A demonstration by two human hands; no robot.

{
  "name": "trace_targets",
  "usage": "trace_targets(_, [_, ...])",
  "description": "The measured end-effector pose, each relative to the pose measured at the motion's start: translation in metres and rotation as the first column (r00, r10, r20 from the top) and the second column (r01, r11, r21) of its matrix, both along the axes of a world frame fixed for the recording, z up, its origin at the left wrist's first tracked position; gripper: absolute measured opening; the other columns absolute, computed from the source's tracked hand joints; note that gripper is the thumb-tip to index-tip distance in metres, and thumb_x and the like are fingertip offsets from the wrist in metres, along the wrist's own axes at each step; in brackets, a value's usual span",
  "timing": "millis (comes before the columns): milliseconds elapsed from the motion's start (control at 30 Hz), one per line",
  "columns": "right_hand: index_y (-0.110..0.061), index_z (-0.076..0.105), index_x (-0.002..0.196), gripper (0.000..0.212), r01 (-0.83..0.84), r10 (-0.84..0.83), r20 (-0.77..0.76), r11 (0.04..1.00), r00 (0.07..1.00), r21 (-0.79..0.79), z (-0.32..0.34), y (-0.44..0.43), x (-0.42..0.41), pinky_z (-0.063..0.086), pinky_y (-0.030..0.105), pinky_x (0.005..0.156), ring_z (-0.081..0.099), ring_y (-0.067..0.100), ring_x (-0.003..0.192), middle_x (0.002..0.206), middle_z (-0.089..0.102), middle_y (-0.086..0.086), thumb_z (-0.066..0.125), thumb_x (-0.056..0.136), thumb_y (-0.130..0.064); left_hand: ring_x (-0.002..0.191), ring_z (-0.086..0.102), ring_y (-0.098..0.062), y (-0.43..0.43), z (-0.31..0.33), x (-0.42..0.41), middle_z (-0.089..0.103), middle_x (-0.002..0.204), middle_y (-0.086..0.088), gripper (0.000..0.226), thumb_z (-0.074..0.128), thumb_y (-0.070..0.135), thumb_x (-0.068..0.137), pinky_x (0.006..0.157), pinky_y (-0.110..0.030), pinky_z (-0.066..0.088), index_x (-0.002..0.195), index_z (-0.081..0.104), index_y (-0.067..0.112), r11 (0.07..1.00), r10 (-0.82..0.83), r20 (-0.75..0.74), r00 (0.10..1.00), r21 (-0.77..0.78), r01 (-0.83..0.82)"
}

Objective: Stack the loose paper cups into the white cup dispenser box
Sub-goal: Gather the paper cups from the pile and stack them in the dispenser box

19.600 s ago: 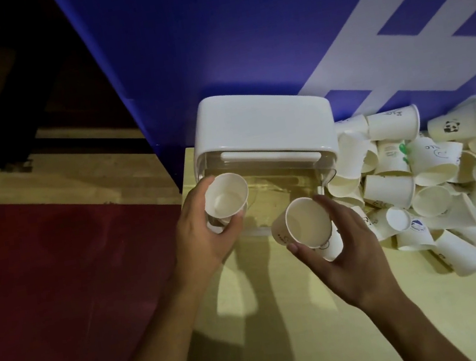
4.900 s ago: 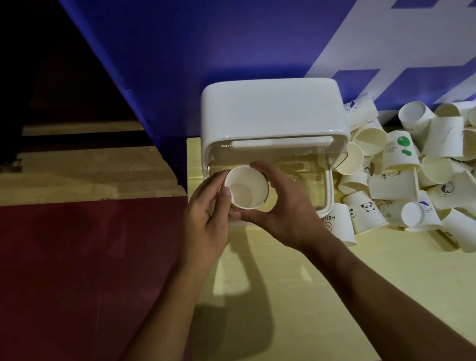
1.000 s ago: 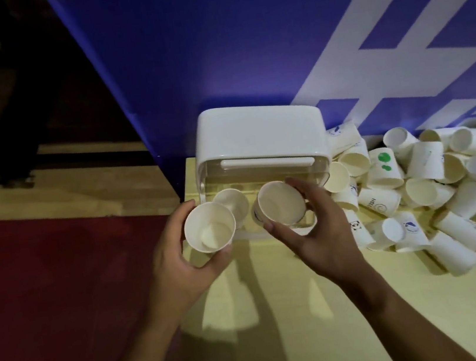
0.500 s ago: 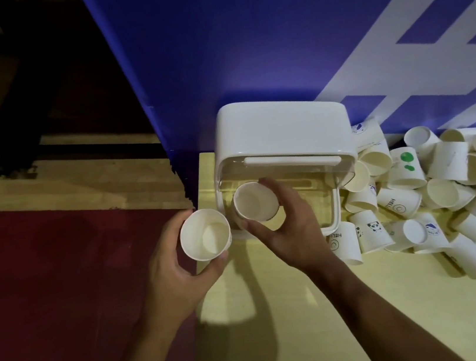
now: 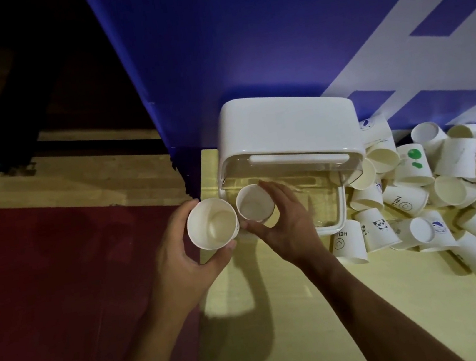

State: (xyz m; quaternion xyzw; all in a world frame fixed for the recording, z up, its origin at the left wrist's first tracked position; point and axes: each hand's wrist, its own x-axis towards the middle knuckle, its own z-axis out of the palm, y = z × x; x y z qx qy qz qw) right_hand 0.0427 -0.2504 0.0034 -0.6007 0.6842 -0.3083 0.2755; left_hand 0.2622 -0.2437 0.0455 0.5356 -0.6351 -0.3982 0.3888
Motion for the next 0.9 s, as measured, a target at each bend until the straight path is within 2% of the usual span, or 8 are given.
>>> trace_targets(67, [-0.017, 0.052, 0.147, 0.090, -0.036, 0.036, -0.013, 0.999, 0.999, -0.012, 0.006, 0.005, -0.003, 0.036, 0.017, 0.111, 0.045, 0.004, 0.136, 0.148, 0.052, -0.008, 0.083, 0.075, -0.061, 0.125, 0.060, -0.006, -0.002, 0.004, -0.004, 0.061, 0.132, 0.024, 0.074, 0.089, 0.036, 0.072, 0.097, -0.012, 0.044, 0.136, 0.057, 0.020, 1.000, -0.006, 0.001, 1.000, -0.021, 0.006])
trace_targets(133, [-0.017, 0.050, 0.149, 0.080, -0.042, 0.042, -0.011, 0.998, 0.999, -0.053, 0.020, 0.016, -0.008, 0.030, 0.011, 0.112, 0.039, -0.003, 0.137, 0.148, 0.051, -0.011, 0.079, 0.084, -0.054, 0.123, 0.060, 0.000, -0.003, 0.010, -0.009, 0.060, 0.131, 0.029, 0.074, 0.092, 0.027, 0.072, 0.095, -0.009, 0.043, 0.135, 0.056, 0.024, 0.999, -0.007, 0.001, 1.000, -0.049, 0.007])
trace_targets(267, [-0.030, 0.053, 0.145, 0.059, -0.007, 0.025, 0.187, 0.995, 0.982, -0.095, 0.059, 0.035, -0.012, 0.038, 0.012, 0.106, 0.047, 0.000, 0.137, 0.142, 0.052, -0.030, 0.073, 0.092, -0.049, 0.124, 0.061, -0.003, -0.008, 0.020, -0.026, 0.064, 0.132, 0.020, 0.078, 0.097, 0.017, 0.070, 0.097, -0.013, 0.046, 0.137, 0.058, 0.019, 0.997, -0.037, 0.004, 0.999, -0.068, 0.037])
trace_targets(367, [-0.029, 0.053, 0.147, 0.067, -0.026, 0.048, 0.267, 0.996, 0.963, -0.086, 0.075, 0.031, -0.011, 0.044, 0.019, 0.105, 0.054, 0.005, 0.133, 0.141, 0.057, -0.021, 0.079, 0.087, -0.045, 0.122, 0.059, 0.001, -0.017, 0.024, -0.048, 0.064, 0.135, 0.015, 0.078, 0.092, 0.036, 0.071, 0.097, -0.010, 0.044, 0.140, 0.058, 0.024, 0.994, -0.087, 0.059, 0.994, -0.058, 0.090])
trace_targets(433, [-0.030, 0.054, 0.144, 0.064, -0.021, 0.050, 0.289, 0.994, 0.956, -0.104, 0.076, 0.026, -0.014, 0.046, 0.021, 0.104, 0.056, 0.004, 0.130, 0.138, 0.061, -0.020, 0.082, 0.086, -0.040, 0.118, 0.055, 0.007, -0.021, 0.023, -0.061, 0.060, 0.134, 0.020, 0.079, 0.083, 0.046, 0.069, 0.093, -0.002, 0.039, 0.141, 0.056, 0.027, 0.993, -0.097, 0.107, 0.990, -0.063, 0.104])
trace_targets(600, [-0.026, 0.056, 0.145, 0.066, 0.017, 0.007, 0.291, 0.997, 0.957, -0.080, 0.063, 0.023, -0.024, 0.048, 0.025, 0.104, 0.058, 0.005, 0.127, 0.137, 0.063, -0.016, 0.083, 0.086, -0.039, 0.125, 0.045, 0.020, -0.026, 0.008, -0.072, 0.052, 0.139, 0.021, 0.086, 0.096, 0.020, 0.070, 0.097, 0.001, 0.035, 0.147, 0.056, 0.017, 0.988, -0.135, 0.158, 0.978, -0.053, 0.145])
trace_targets(767, [-0.028, 0.056, 0.141, 0.064, 0.004, 0.011, 0.269, 0.998, 0.963, -0.057, 0.052, 0.020, -0.025, 0.047, 0.020, 0.100, 0.060, 0.005, 0.122, 0.130, 0.065, -0.017, 0.082, 0.085, -0.043, 0.113, 0.059, 0.005, -0.027, 0.003, -0.075, 0.064, 0.132, 0.016, 0.082, 0.094, 0.019, 0.071, 0.086, -0.001, 0.041, 0.143, 0.055, 0.022, 0.993, -0.117, 0.109, 0.987, 0.038, 0.114])
trace_targets(900, [-0.029, 0.057, 0.135, 0.056, -0.008, 0.021, 0.266, 0.999, 0.964, -0.050, 0.049, 0.016, -0.023, 0.044, 0.014, 0.095, 0.061, 0.004, 0.117, 0.123, 0.066, -0.019, 0.083, 0.085, -0.037, 0.110, 0.060, 0.007, -0.030, -0.001, -0.074, 0.068, 0.124, 0.014, 0.074, 0.094, 0.016, 0.071, 0.082, -0.003, 0.042, 0.136, 0.058, 0.021, 0.993, -0.111, 0.113, 0.987, 0.059, 0.105])
